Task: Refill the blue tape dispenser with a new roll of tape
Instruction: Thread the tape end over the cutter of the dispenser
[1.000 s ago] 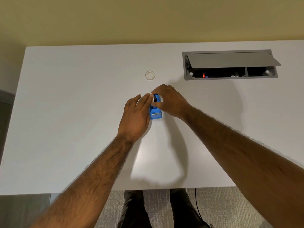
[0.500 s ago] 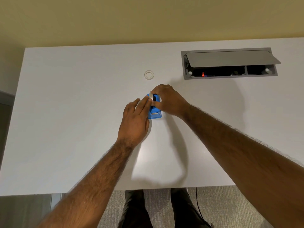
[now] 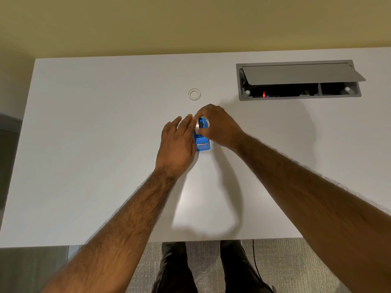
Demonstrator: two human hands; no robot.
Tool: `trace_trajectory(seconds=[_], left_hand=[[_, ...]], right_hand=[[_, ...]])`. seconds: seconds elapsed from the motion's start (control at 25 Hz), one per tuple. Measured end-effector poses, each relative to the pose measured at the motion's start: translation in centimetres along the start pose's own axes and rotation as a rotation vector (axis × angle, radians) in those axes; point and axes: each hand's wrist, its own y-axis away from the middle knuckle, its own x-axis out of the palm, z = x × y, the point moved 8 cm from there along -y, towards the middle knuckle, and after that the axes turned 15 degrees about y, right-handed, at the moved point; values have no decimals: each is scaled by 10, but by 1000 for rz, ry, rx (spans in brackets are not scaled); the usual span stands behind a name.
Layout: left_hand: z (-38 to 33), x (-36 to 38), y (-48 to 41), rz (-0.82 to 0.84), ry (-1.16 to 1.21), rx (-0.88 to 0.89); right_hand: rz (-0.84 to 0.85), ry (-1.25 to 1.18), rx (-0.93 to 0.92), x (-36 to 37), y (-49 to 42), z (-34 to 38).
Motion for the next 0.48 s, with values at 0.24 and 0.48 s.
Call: trace_trajectory(seconds=[0.24, 0.48], left_hand=[[-4, 2, 9, 4, -28, 33], [-2, 3, 19, 22, -65, 32]], right_hand=[[32, -14, -6, -4, 0, -3], [57, 17, -49, -2, 1, 3]])
